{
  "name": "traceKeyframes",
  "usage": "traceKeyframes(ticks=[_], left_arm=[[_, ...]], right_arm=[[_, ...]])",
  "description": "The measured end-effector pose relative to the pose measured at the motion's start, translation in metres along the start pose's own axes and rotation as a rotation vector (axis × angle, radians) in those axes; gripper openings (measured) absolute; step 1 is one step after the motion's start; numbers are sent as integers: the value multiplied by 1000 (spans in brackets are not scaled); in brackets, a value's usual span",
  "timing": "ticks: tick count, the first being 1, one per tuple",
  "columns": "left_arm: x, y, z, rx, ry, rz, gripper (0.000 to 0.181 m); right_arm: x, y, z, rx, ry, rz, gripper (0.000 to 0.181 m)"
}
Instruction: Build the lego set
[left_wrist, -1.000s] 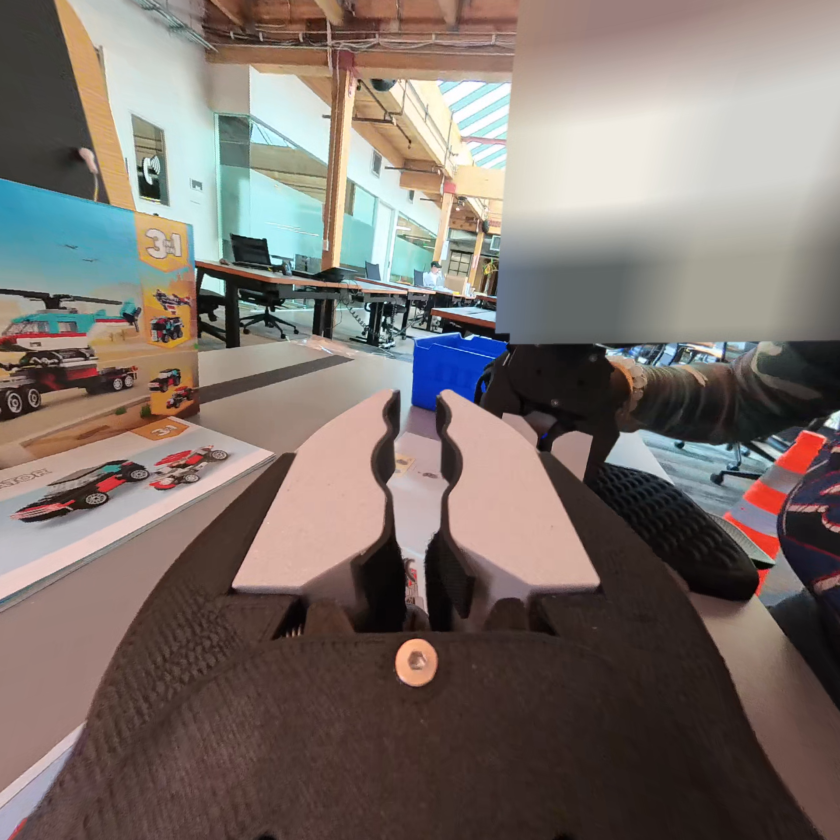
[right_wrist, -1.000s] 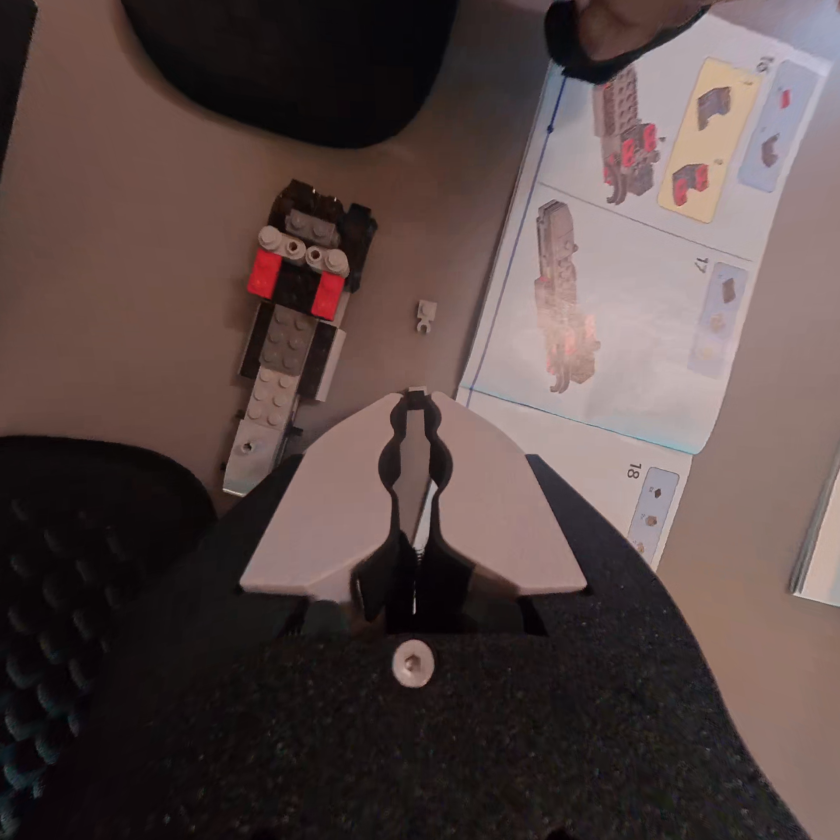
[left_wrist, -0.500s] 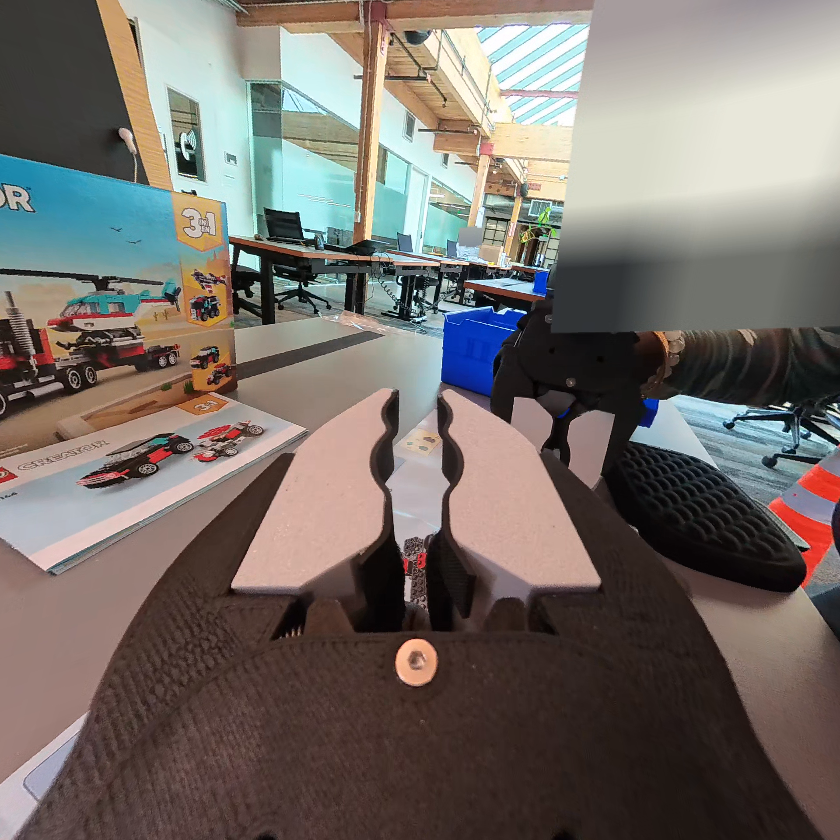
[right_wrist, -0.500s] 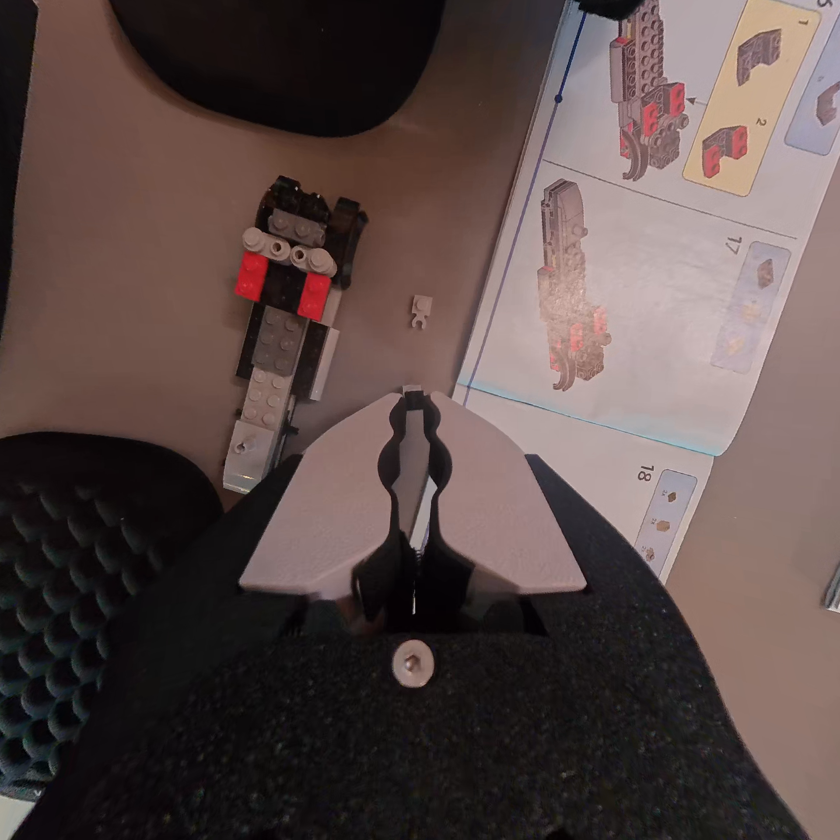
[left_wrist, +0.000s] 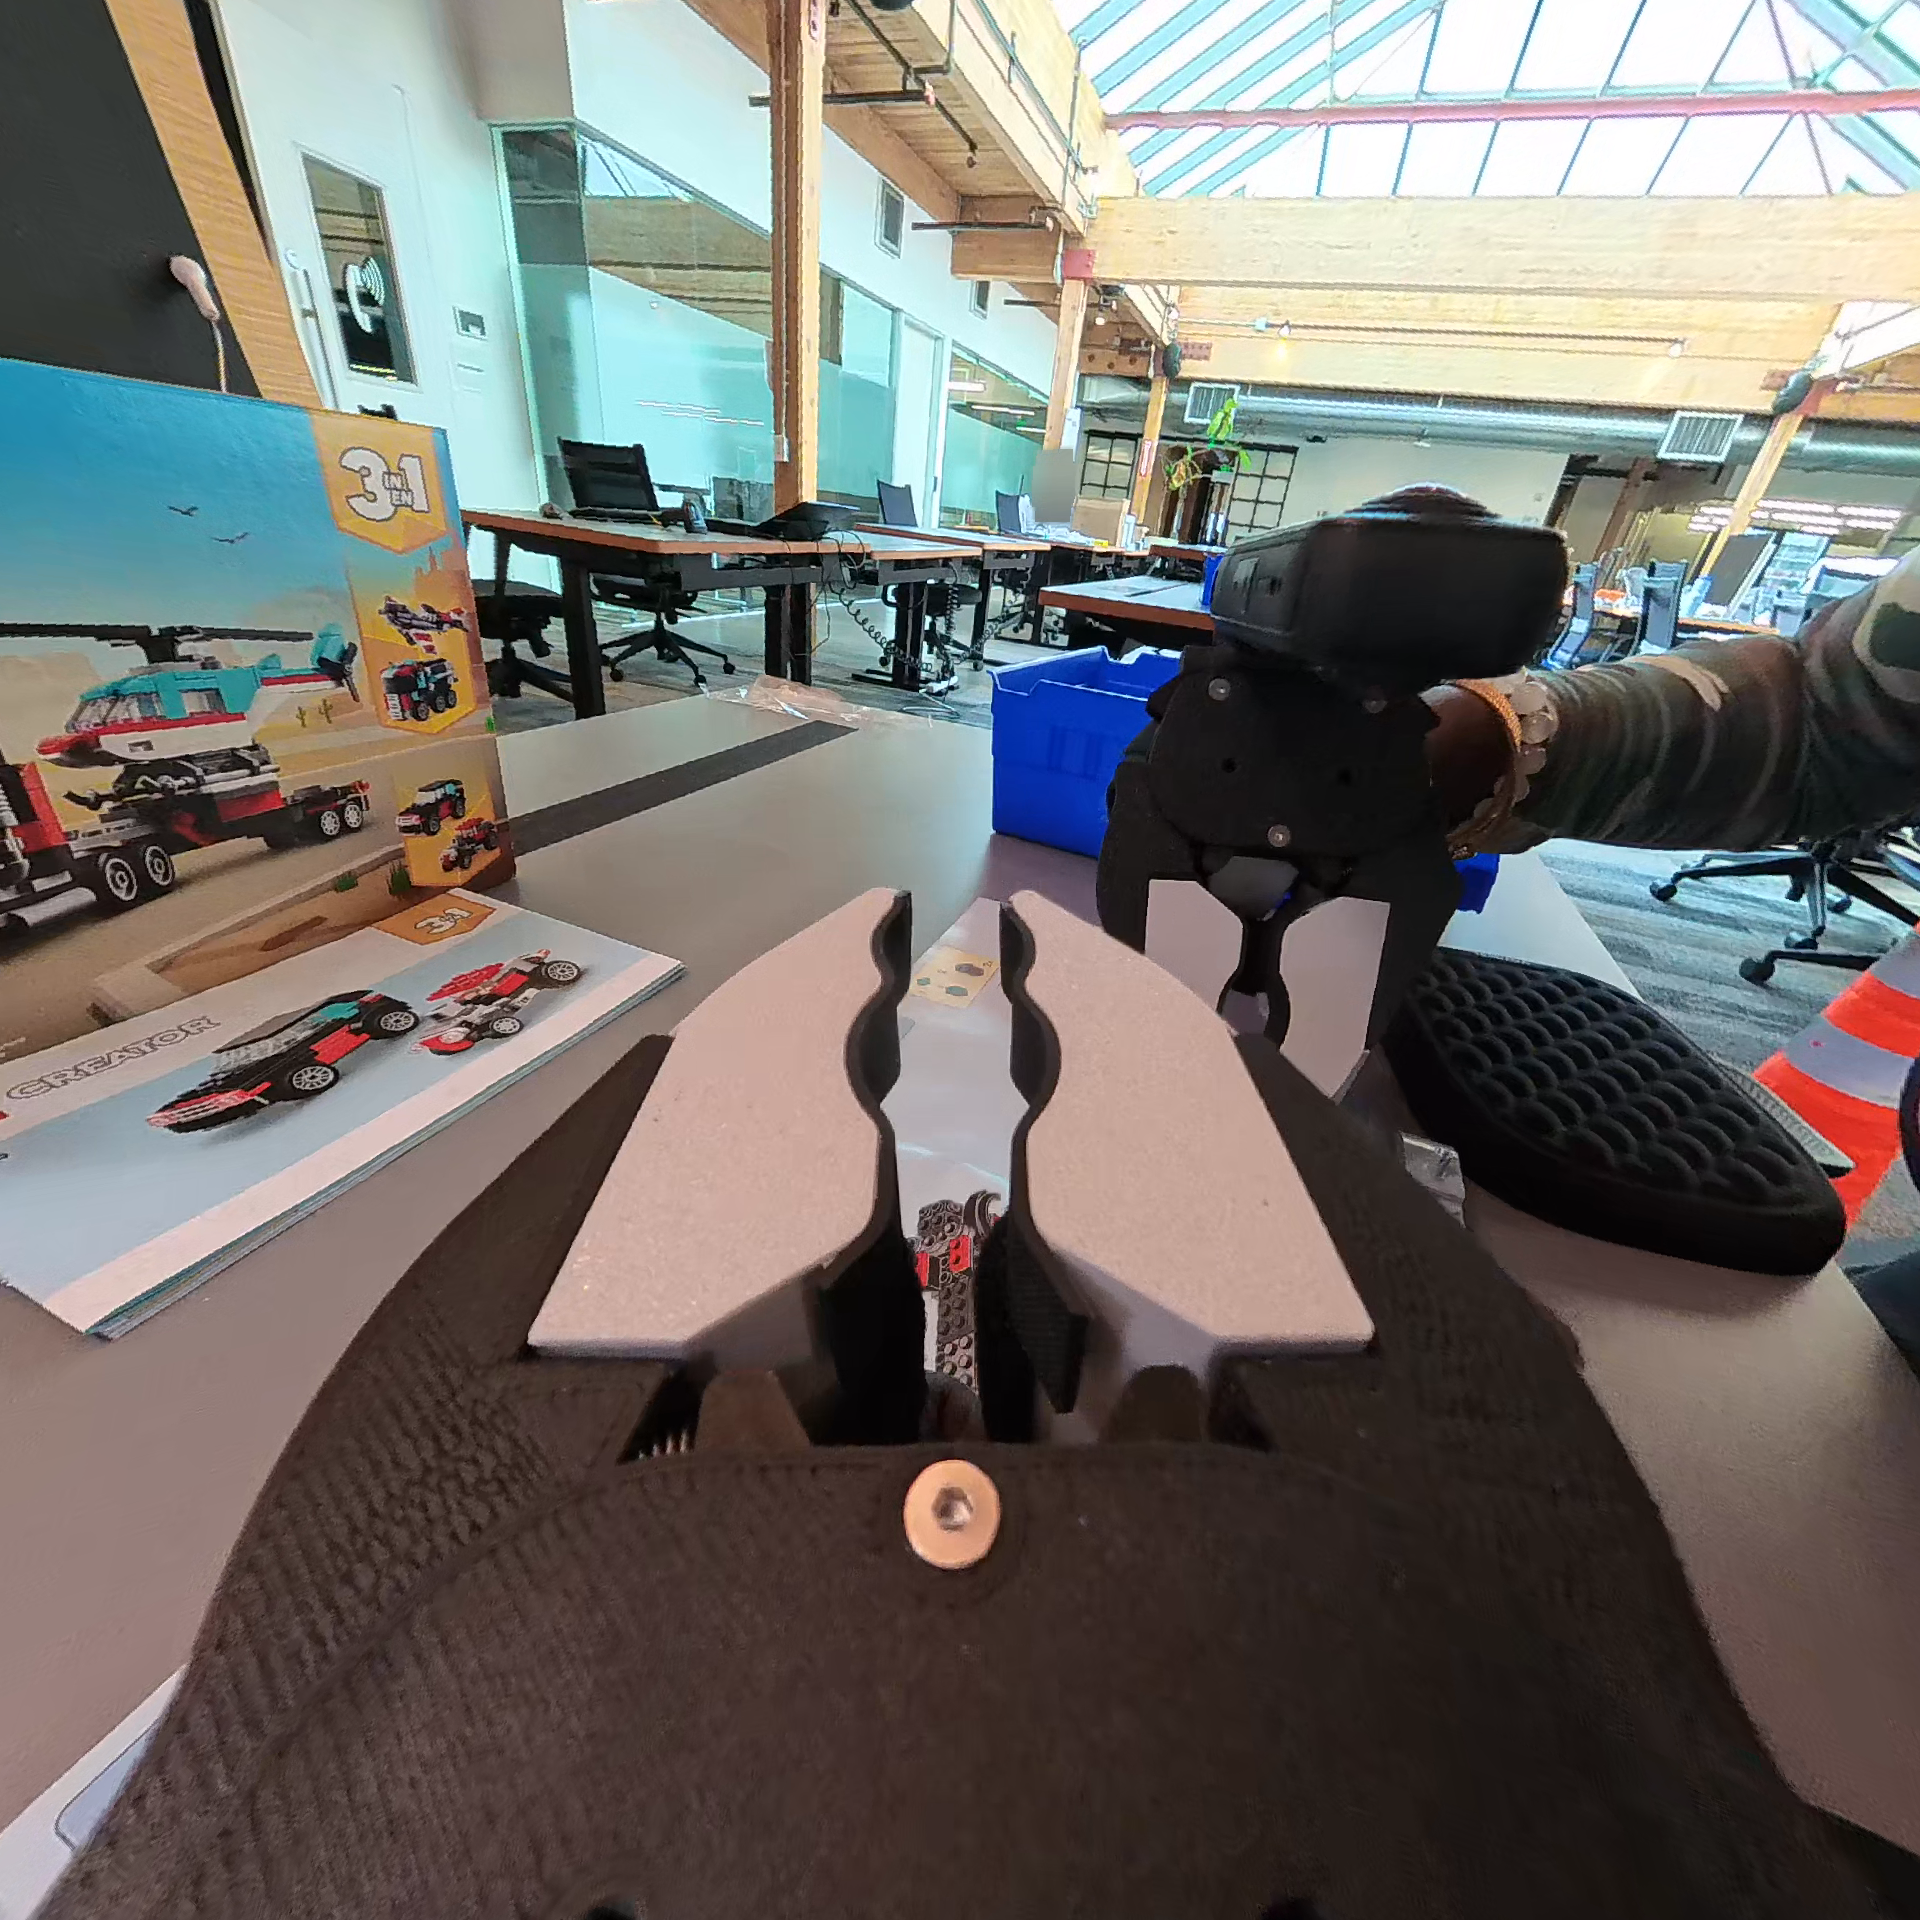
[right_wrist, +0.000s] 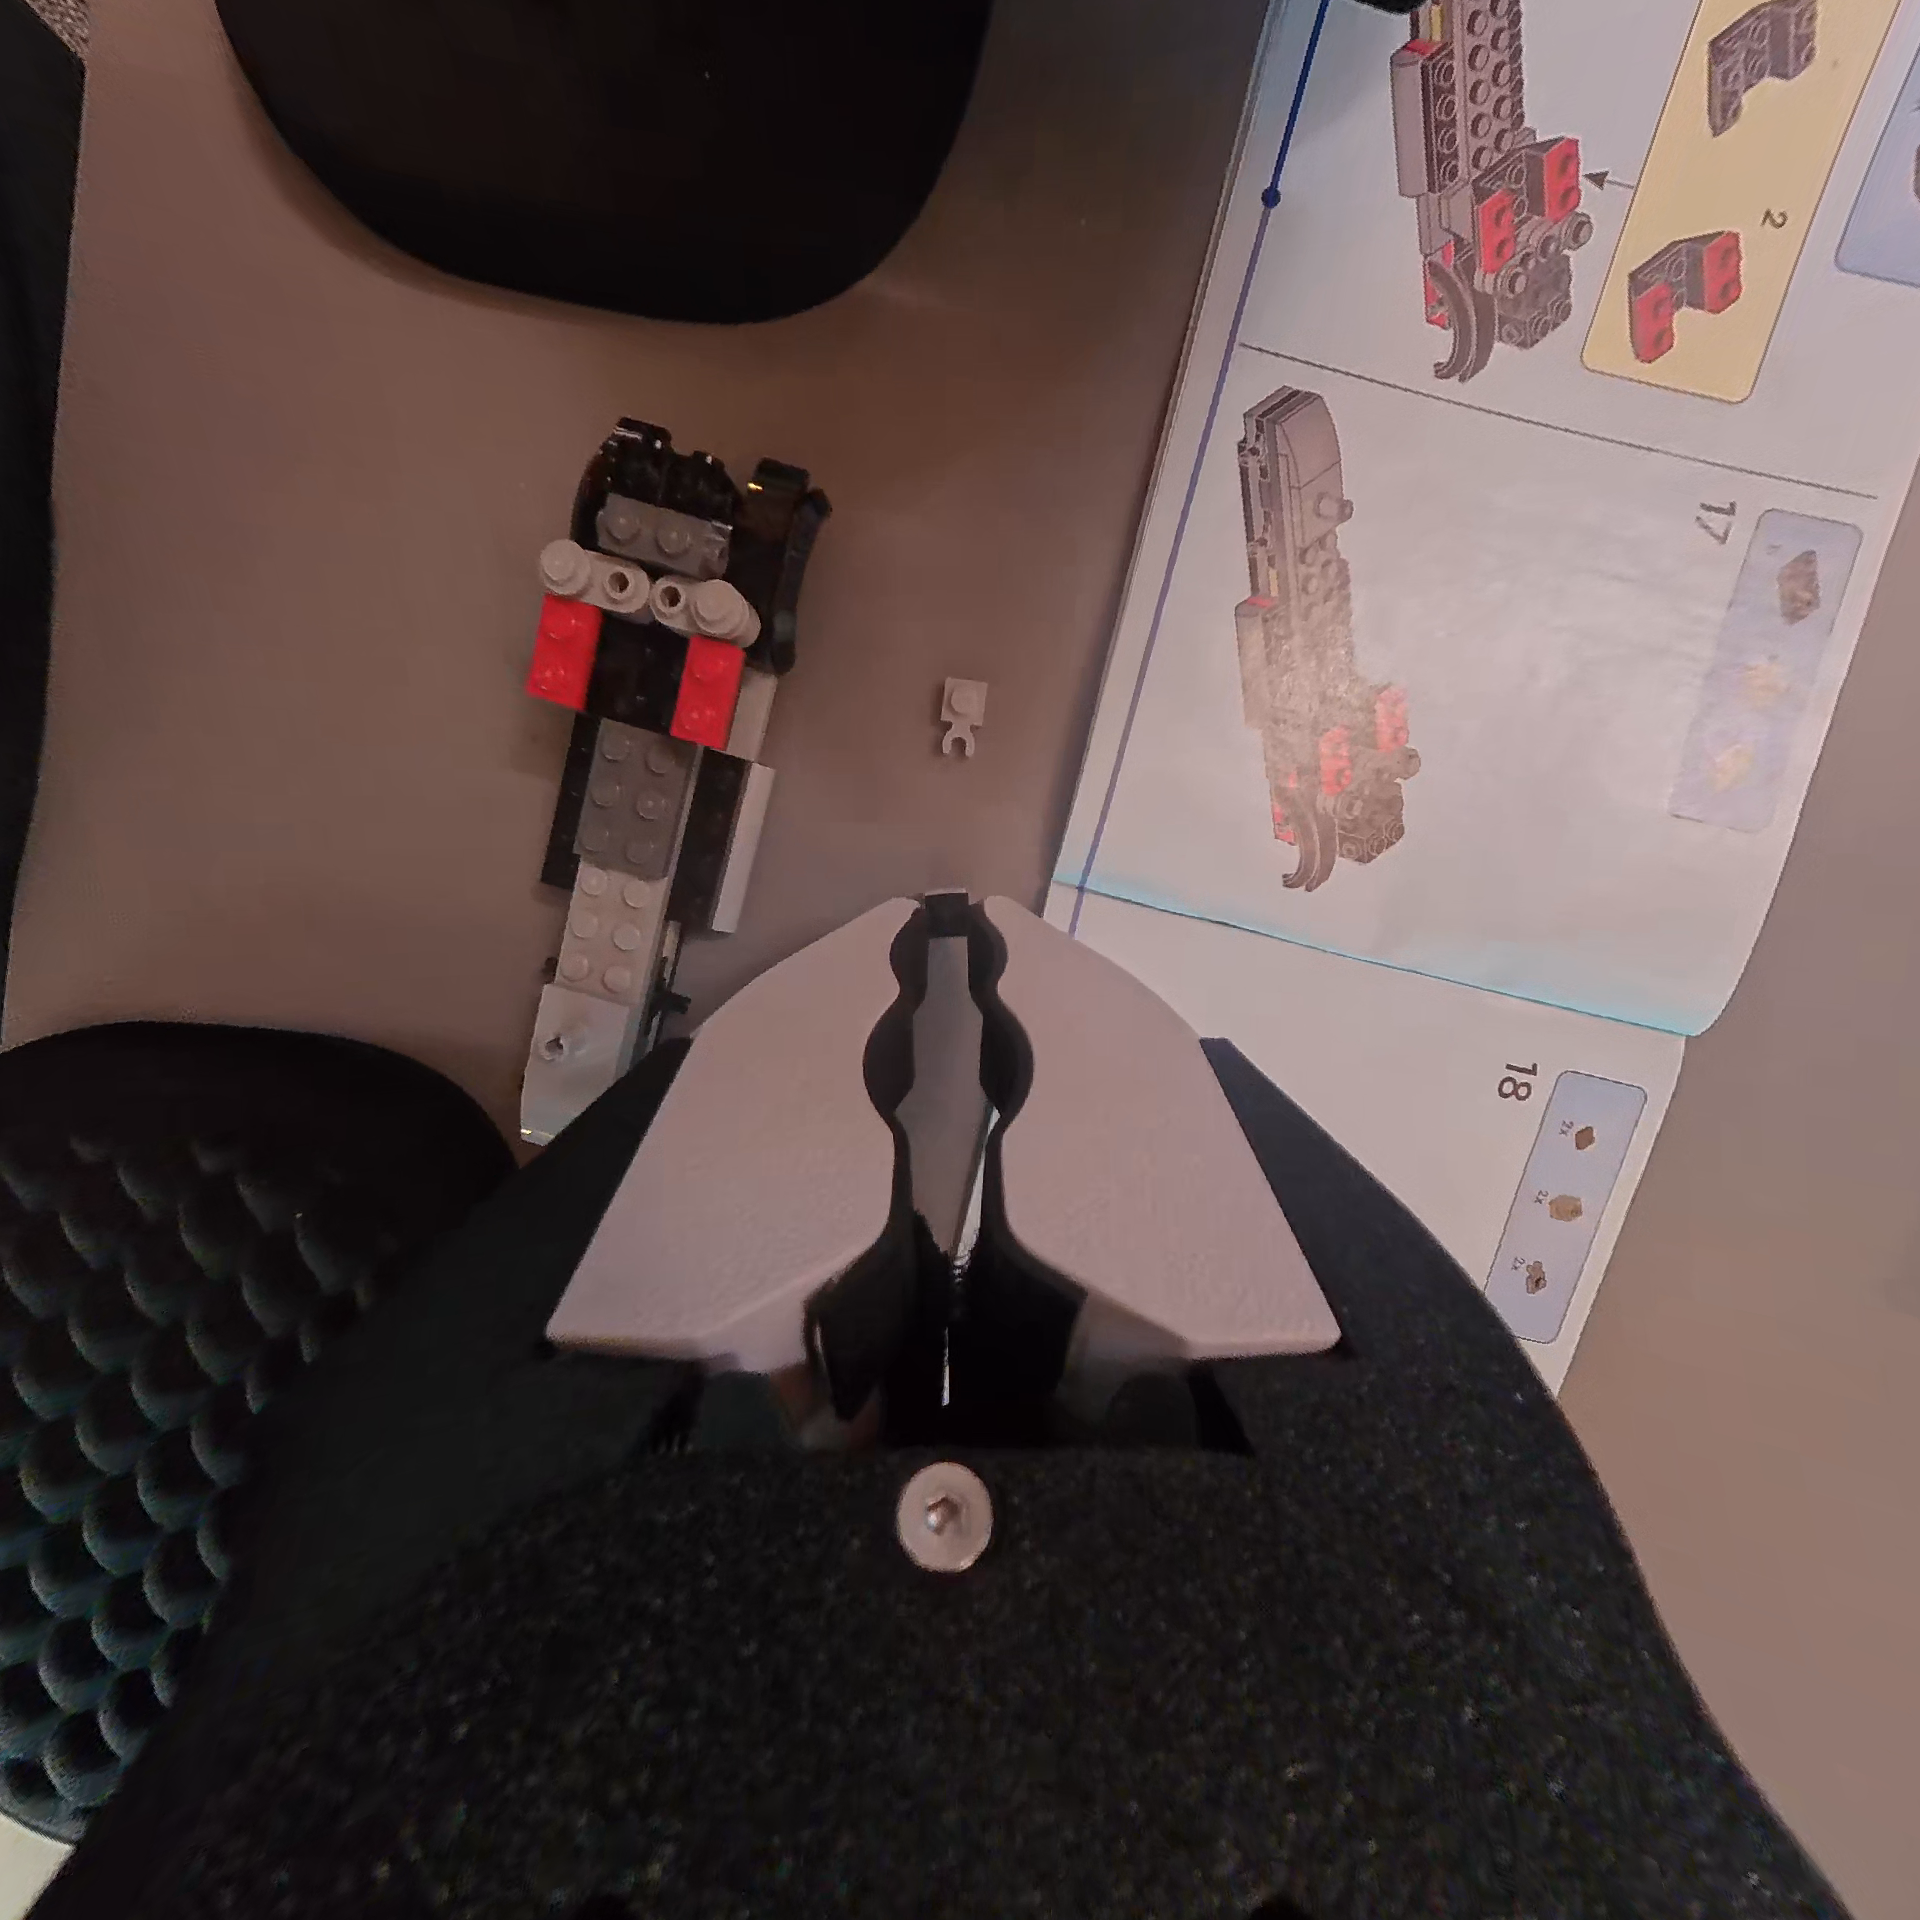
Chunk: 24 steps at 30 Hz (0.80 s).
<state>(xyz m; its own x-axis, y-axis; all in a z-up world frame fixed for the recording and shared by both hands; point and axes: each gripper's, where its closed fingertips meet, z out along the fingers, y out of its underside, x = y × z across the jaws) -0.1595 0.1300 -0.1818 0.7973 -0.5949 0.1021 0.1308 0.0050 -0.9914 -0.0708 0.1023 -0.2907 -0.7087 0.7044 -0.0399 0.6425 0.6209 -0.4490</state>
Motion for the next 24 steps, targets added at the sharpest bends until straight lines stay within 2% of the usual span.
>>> traceKeyframes(ticks=[15,20,24], left_arm=[[1,3,1,-16,0,15,16],[1,1,0,-11,0,22,16],[1,2,0,-14,1,19,16]], right_arm=[[-1,2,1,-68,-2,-58,7],[-3,-5,-1,15,-38,-45,7],[0,-2,-6,9,-23,-54,7]])
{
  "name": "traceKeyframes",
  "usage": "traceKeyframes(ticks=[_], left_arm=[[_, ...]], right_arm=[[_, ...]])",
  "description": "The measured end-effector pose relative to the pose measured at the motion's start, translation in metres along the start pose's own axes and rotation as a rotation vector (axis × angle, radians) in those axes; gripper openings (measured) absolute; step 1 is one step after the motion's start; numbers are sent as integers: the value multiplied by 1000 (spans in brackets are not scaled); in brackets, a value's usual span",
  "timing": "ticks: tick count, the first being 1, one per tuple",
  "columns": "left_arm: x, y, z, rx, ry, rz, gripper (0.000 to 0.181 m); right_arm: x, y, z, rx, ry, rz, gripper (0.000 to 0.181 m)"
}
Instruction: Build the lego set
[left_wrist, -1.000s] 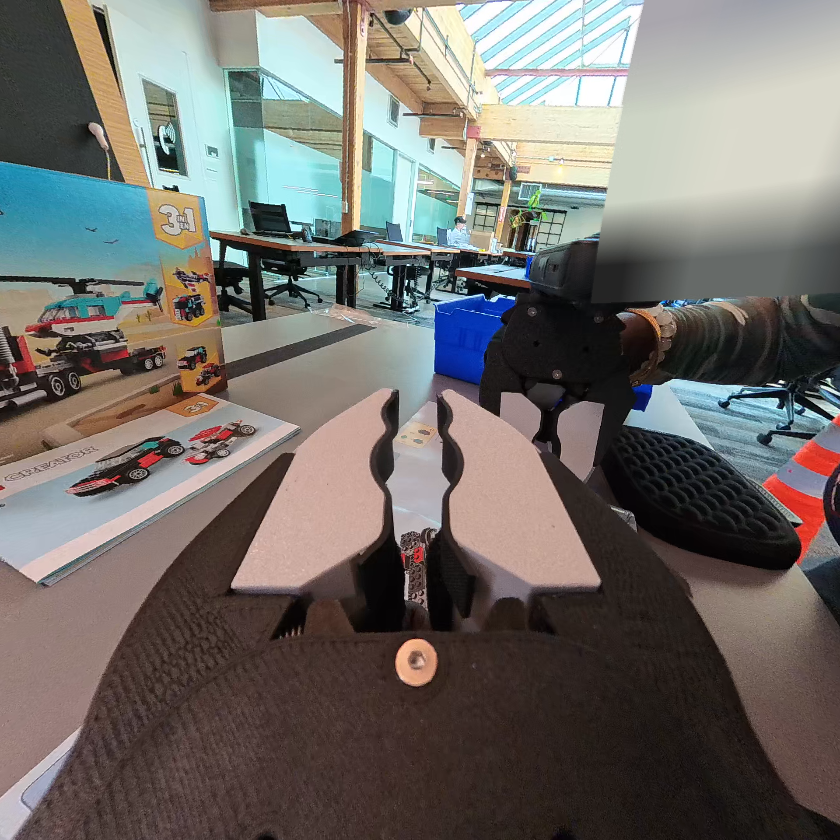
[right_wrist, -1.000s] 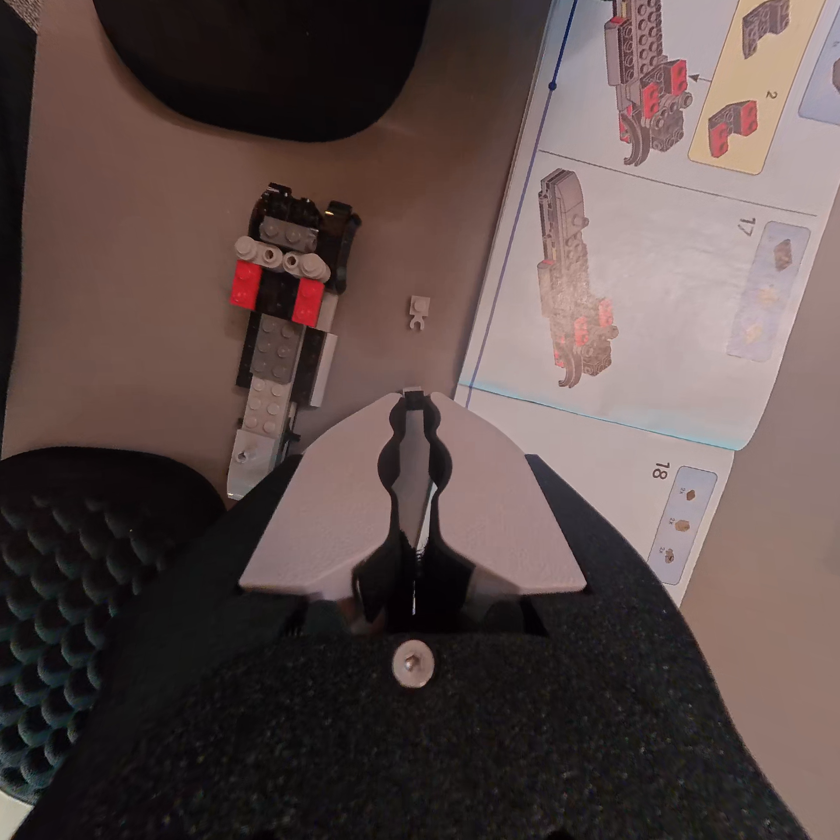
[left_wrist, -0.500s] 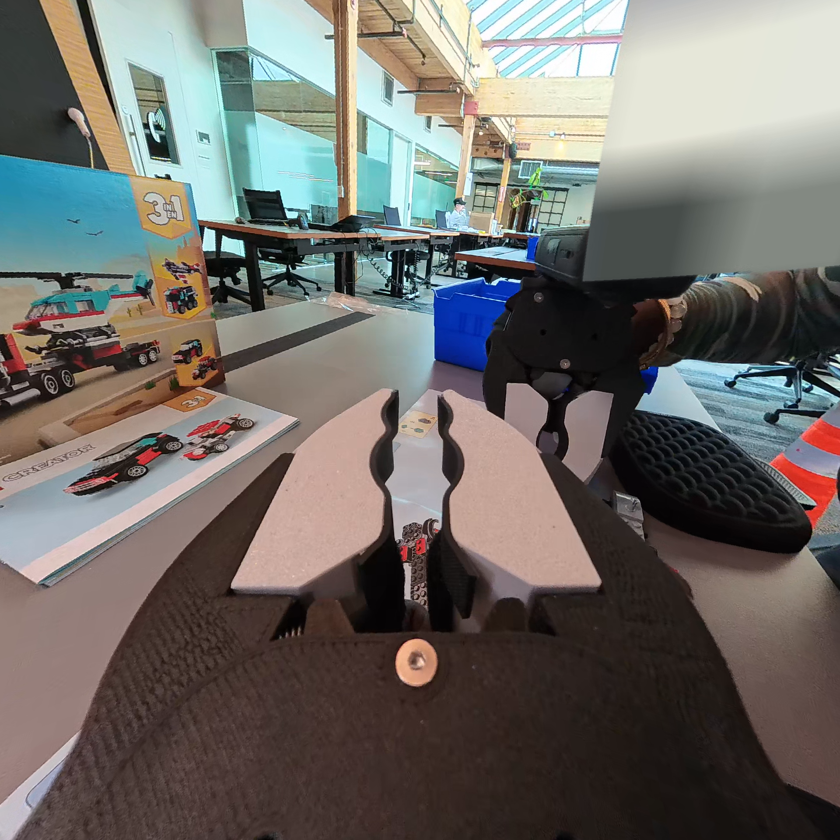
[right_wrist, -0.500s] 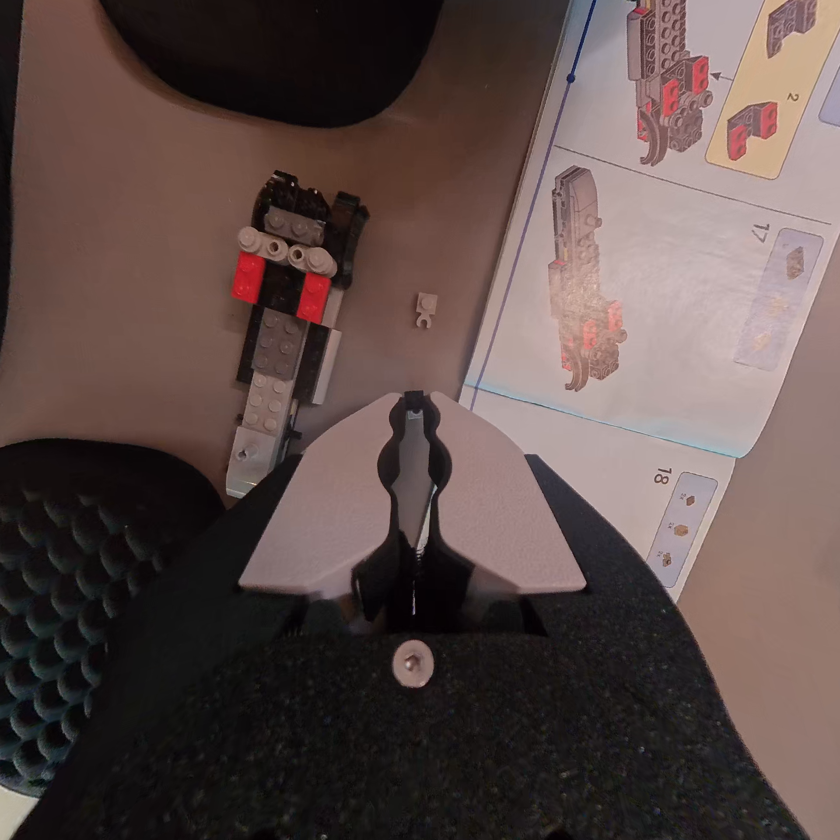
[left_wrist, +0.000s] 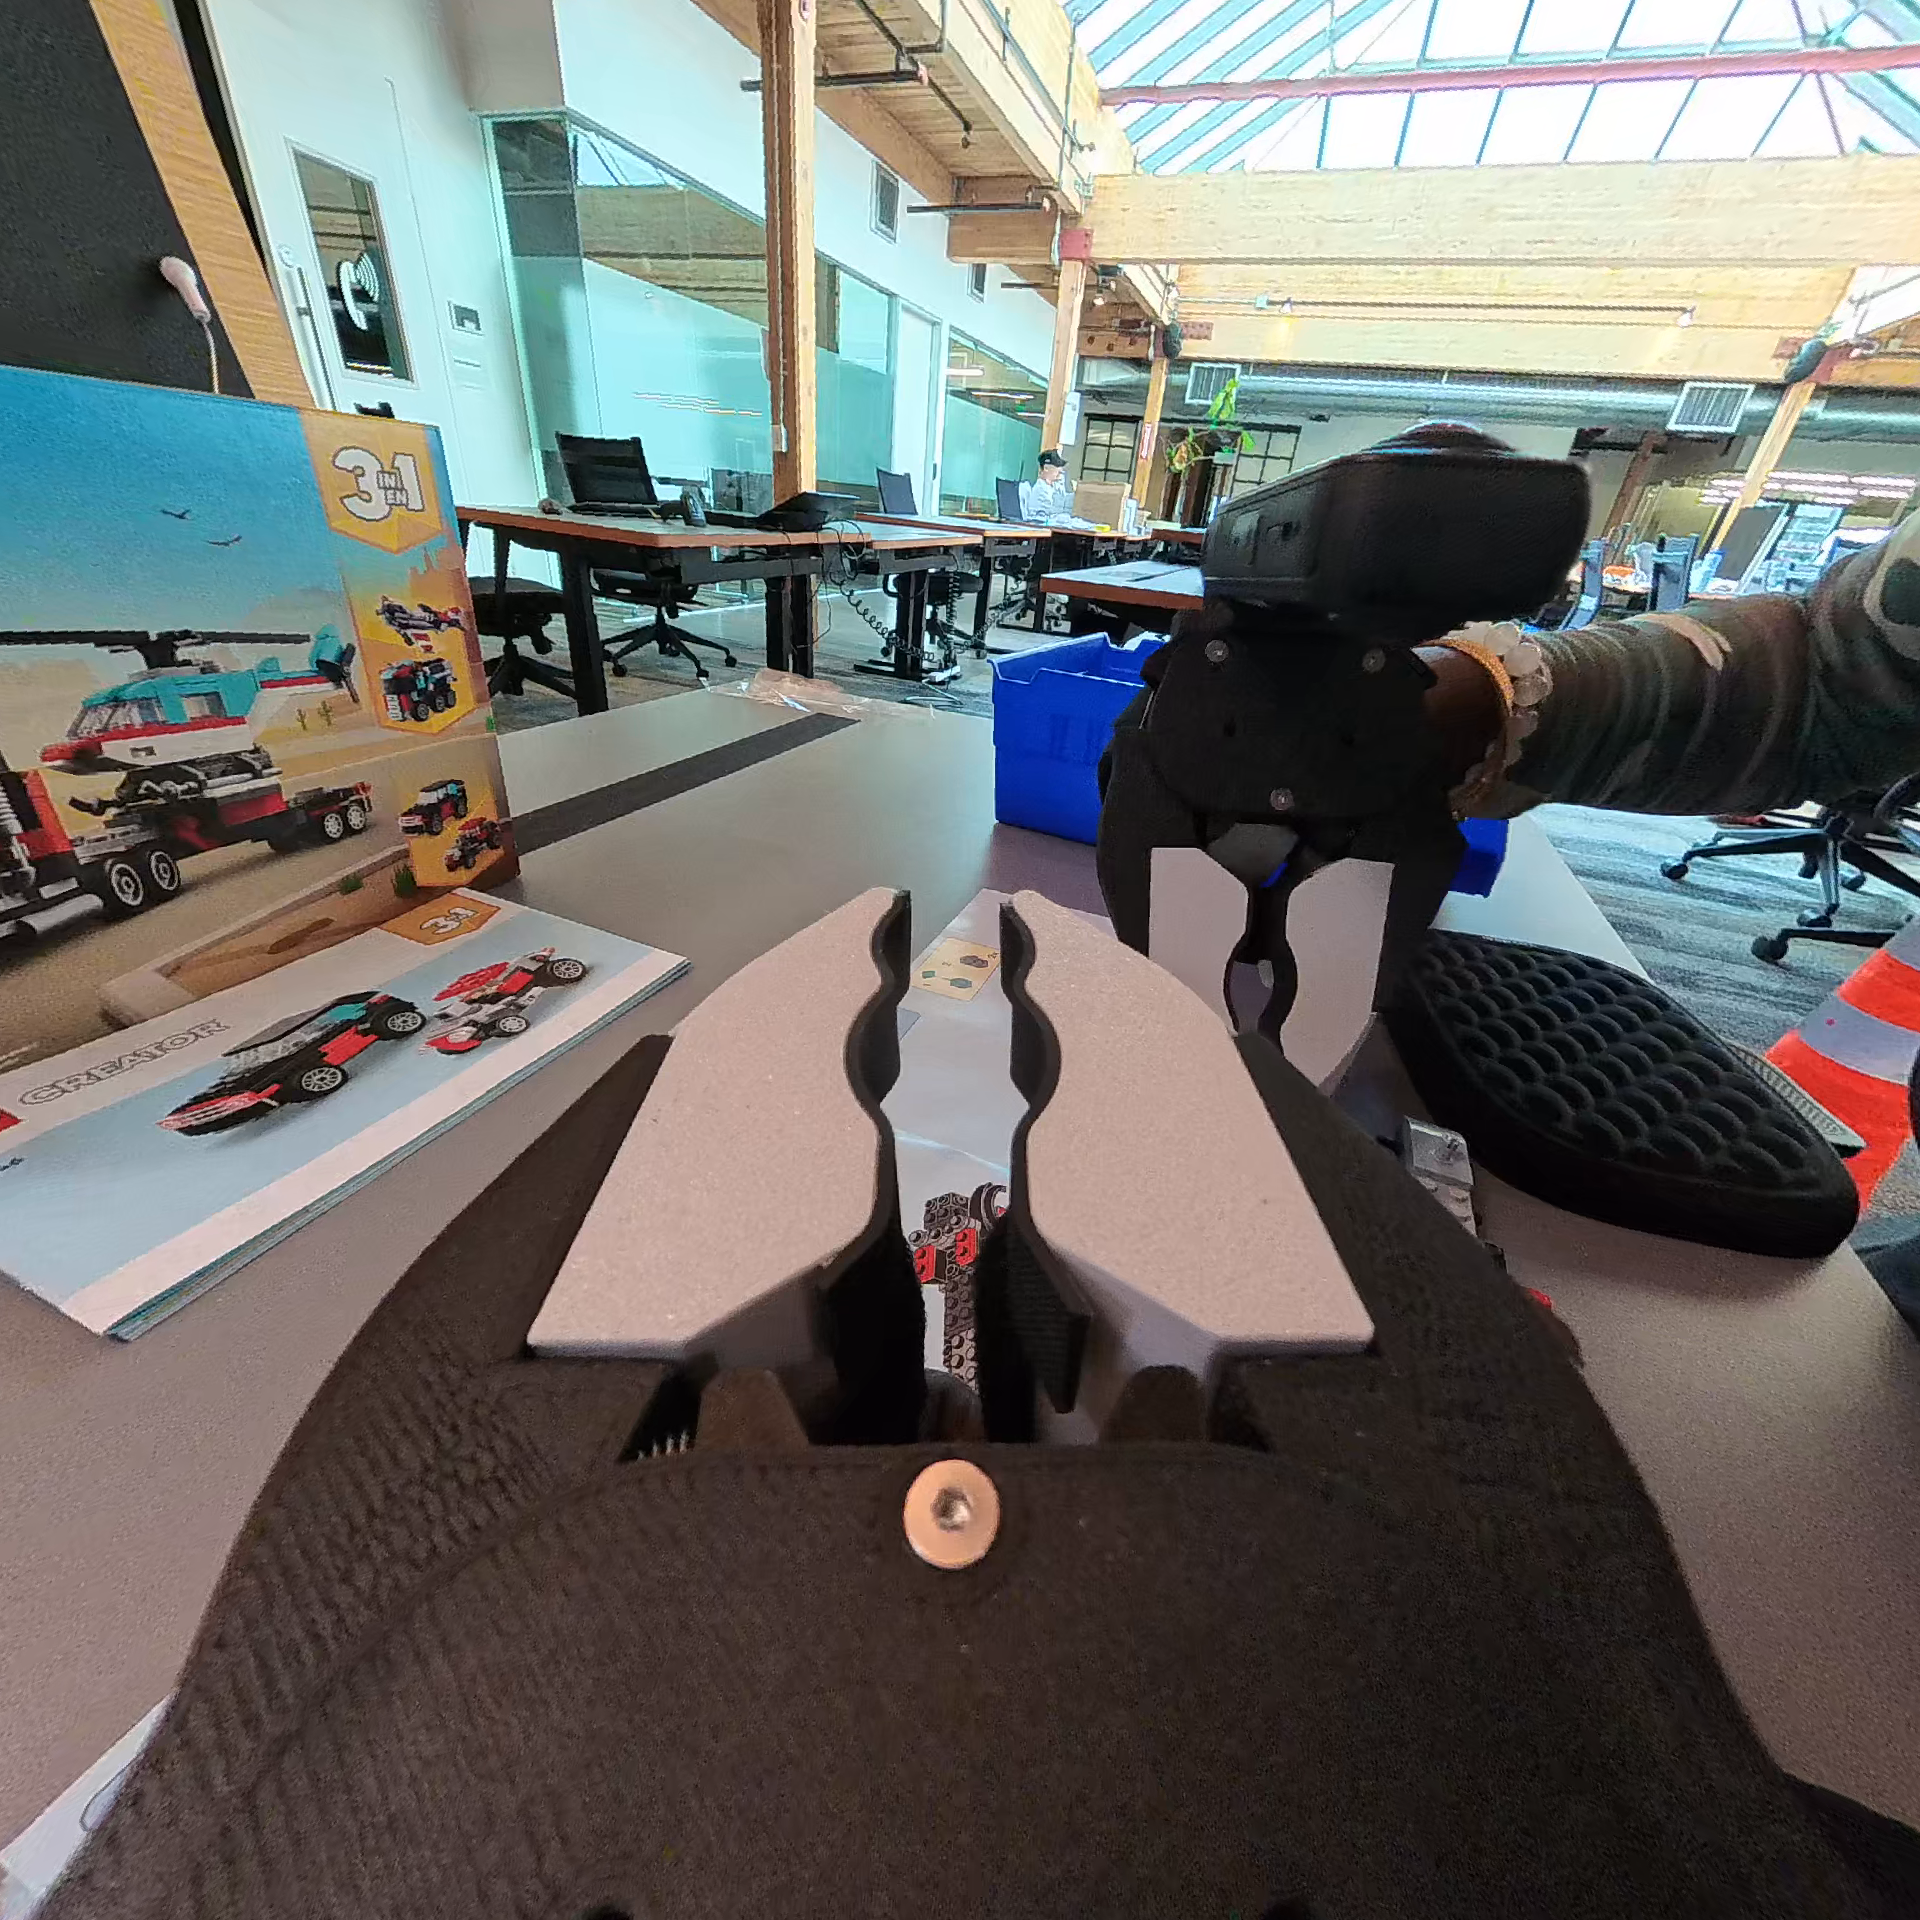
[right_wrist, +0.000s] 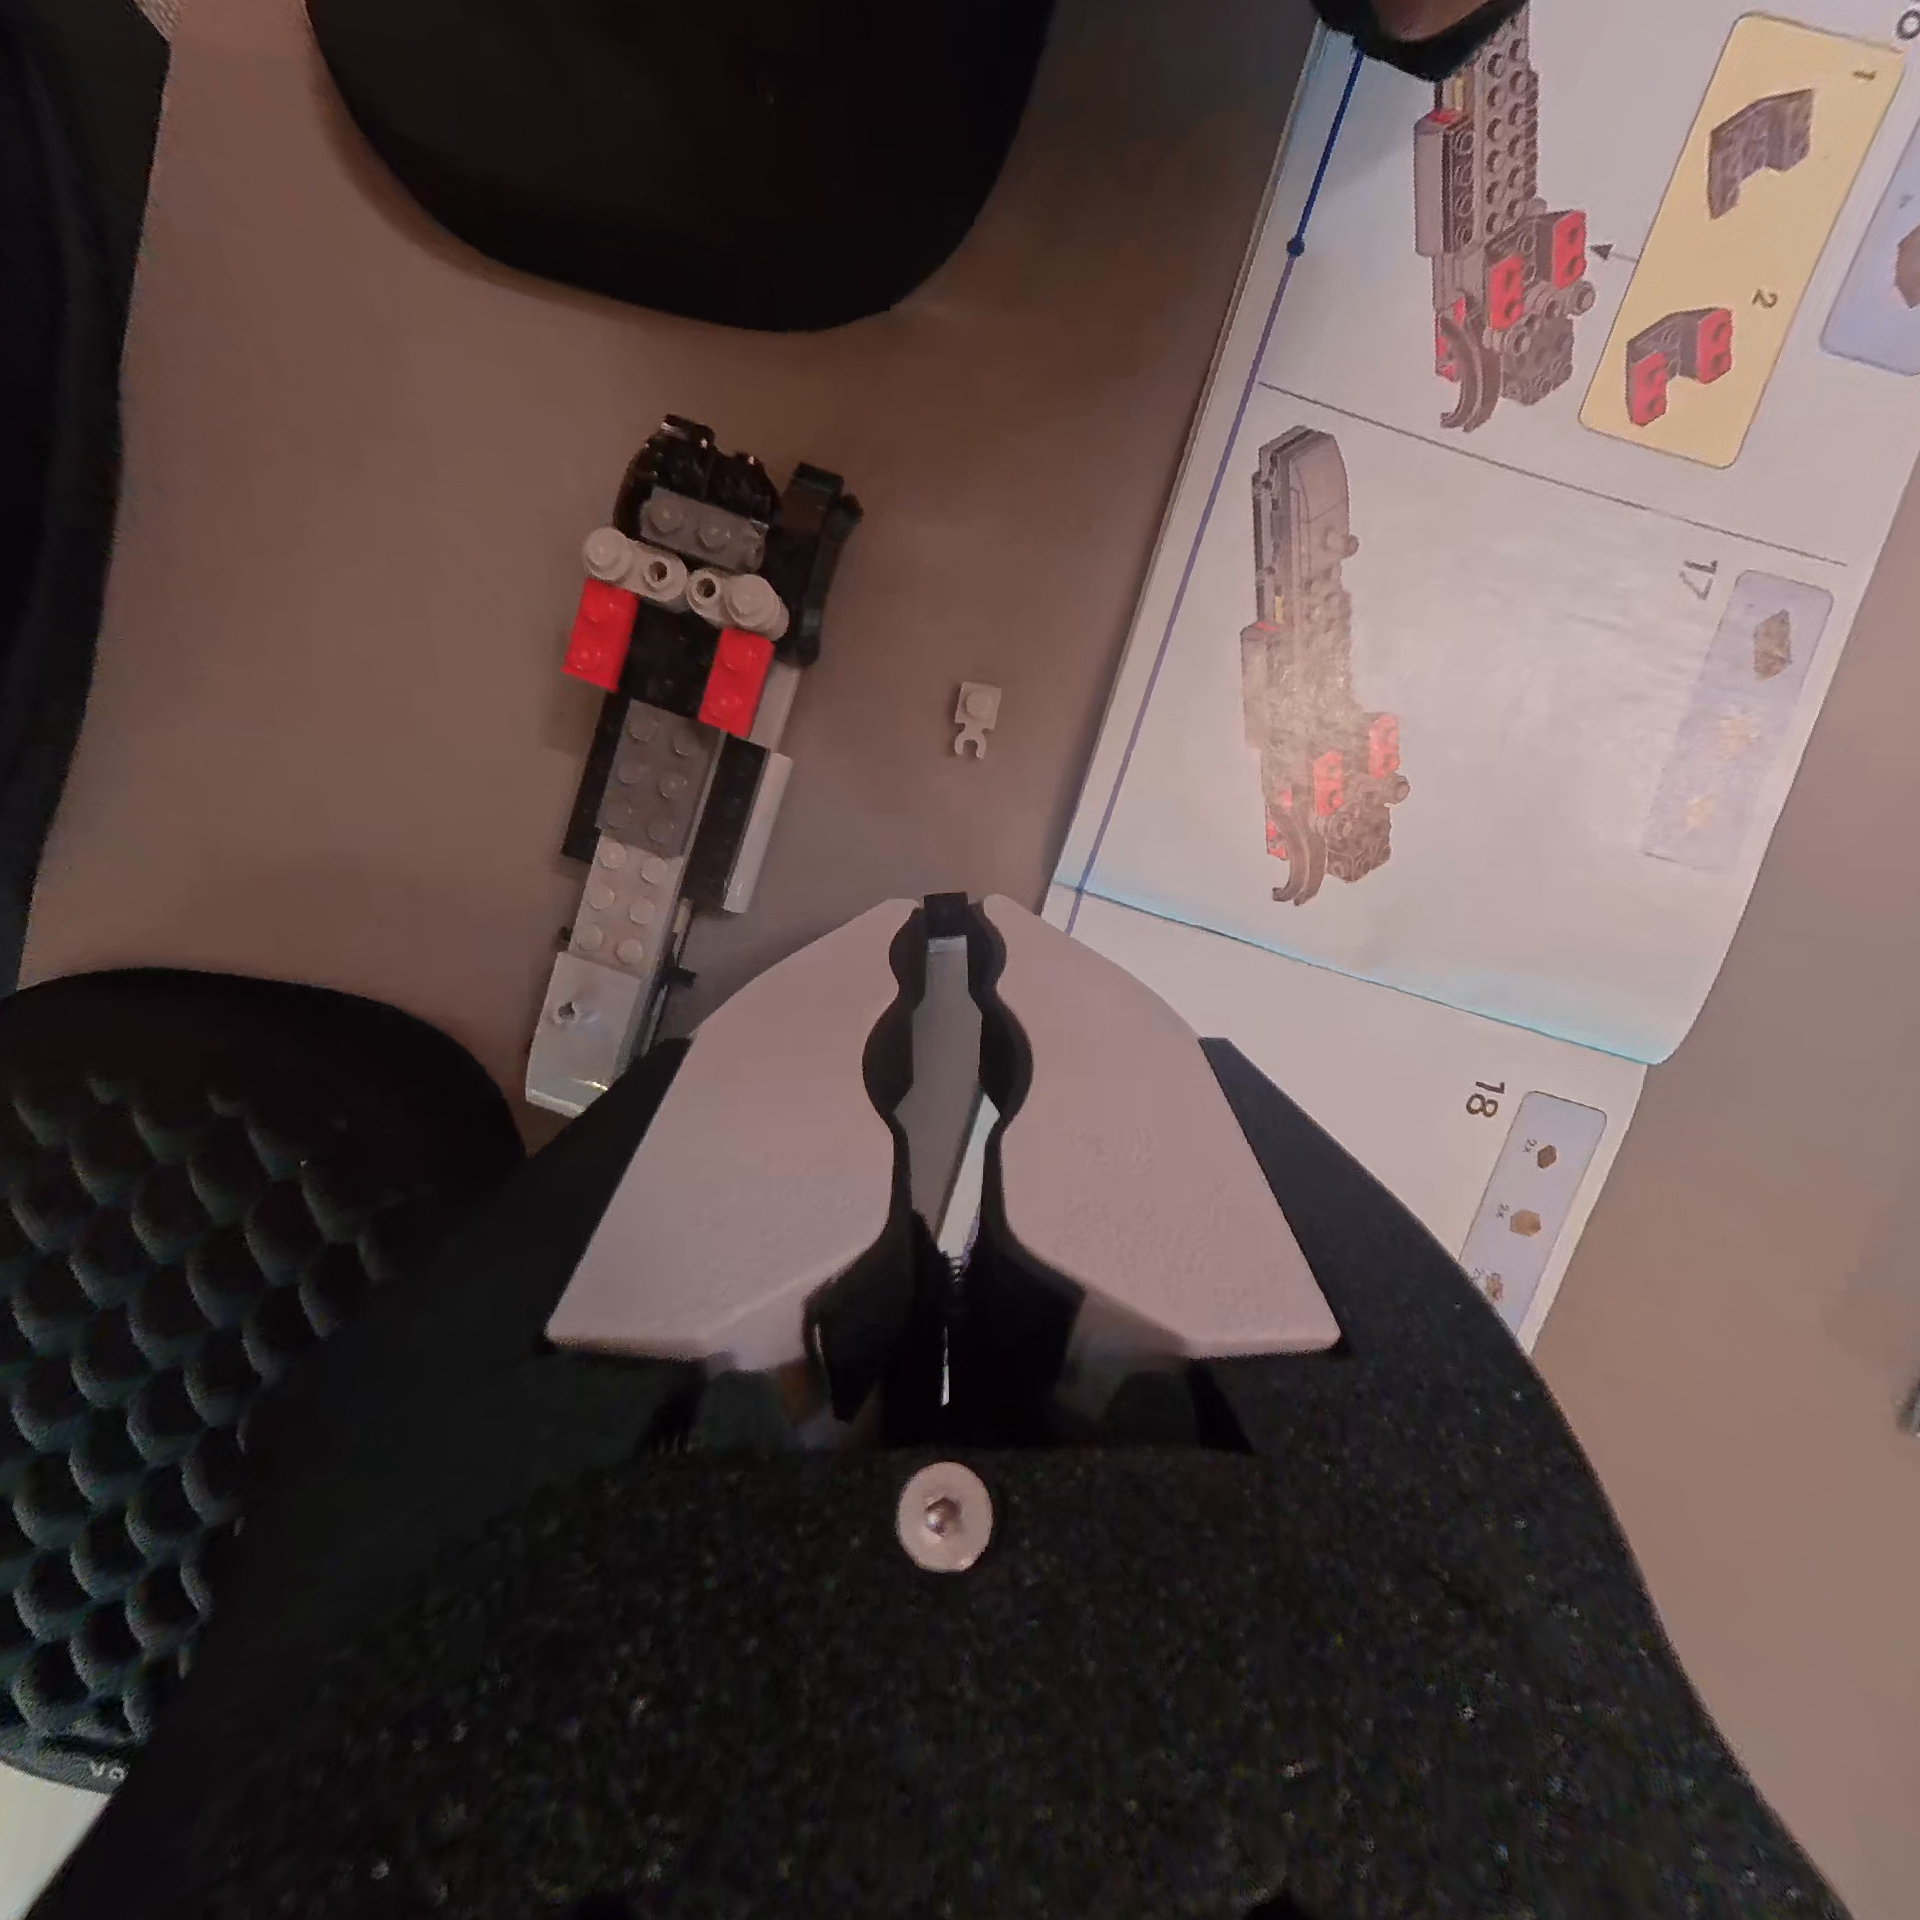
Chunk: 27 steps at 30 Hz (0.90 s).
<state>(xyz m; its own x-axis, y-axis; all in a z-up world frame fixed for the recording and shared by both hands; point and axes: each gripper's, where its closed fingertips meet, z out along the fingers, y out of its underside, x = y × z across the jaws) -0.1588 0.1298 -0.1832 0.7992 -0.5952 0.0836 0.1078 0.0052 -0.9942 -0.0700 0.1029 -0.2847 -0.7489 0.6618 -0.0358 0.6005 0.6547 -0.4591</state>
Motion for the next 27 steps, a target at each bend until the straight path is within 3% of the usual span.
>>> traceKeyframes(ticks=[27], left_arm=[[0,4,1,-14,3,-3,16]], right_arm=[[1,7,4,32,-25,18,7]])
